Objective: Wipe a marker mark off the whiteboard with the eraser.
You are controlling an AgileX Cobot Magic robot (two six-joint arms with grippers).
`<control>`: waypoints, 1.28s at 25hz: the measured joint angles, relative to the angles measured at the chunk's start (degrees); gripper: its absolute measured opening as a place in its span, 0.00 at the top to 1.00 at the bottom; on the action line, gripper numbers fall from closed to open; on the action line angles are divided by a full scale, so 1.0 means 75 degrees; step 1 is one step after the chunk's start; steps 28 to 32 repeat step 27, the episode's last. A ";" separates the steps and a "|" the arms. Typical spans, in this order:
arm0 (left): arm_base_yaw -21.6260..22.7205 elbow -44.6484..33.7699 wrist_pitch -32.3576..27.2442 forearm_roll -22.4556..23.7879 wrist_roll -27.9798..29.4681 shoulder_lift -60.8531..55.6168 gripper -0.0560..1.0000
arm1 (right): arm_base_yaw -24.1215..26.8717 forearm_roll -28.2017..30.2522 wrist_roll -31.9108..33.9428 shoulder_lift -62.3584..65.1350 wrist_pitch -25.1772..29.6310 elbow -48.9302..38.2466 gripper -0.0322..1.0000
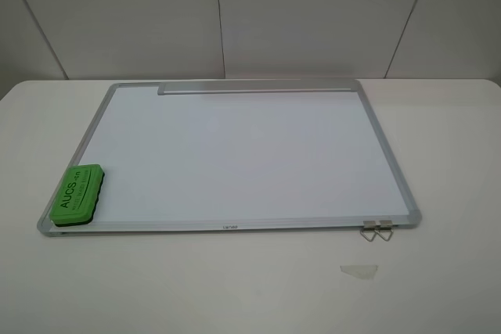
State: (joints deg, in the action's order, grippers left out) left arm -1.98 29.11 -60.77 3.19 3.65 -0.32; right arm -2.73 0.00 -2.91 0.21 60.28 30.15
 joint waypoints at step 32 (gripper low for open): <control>0.0000 0.0000 0.0000 0.0000 0.0007 0.0000 0.34 | 0.0000 0.0000 0.0000 0.0000 0.0000 0.0000 0.18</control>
